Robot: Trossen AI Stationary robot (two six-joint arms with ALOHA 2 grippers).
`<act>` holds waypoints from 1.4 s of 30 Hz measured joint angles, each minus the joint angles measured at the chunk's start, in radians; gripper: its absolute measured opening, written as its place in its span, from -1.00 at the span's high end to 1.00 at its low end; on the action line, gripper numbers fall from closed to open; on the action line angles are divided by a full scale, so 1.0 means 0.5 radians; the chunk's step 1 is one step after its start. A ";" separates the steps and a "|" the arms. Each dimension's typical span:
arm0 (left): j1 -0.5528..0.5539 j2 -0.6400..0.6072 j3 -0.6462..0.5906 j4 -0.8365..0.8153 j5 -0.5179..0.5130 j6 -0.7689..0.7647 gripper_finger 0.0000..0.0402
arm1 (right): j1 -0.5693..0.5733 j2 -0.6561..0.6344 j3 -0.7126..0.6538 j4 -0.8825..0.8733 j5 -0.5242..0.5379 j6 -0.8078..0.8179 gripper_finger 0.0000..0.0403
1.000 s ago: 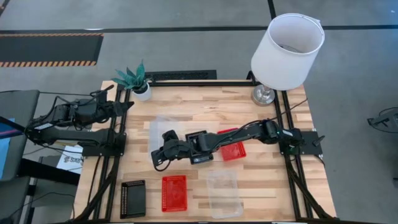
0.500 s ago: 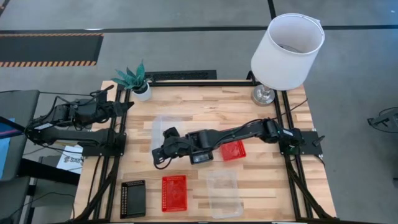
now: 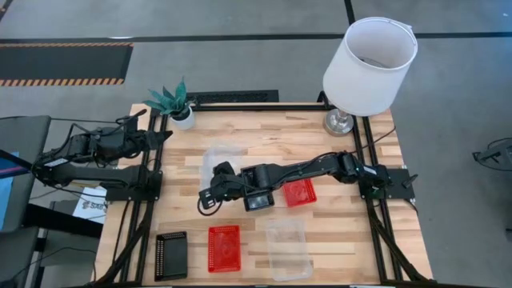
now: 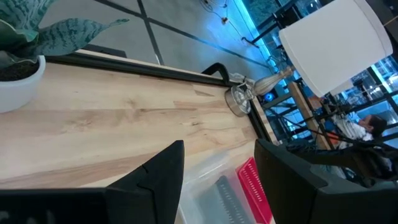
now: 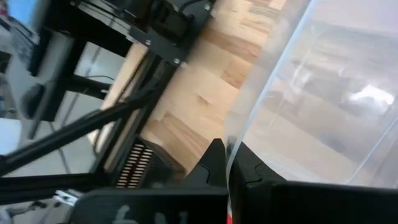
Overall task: Stack baskets by color
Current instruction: Stack the top right transparent bin on the left transparent bin
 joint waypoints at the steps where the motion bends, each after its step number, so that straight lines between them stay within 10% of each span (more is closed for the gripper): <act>1: 0.000 0.000 0.000 0.000 0.000 0.001 0.09 | 0.000 0.000 0.000 -0.027 0.000 0.000 1.00; 42: 0.000 0.000 0.000 -0.067 0.007 0.001 0.09 | -0.026 -0.020 0.013 -0.201 -0.071 -0.260 0.71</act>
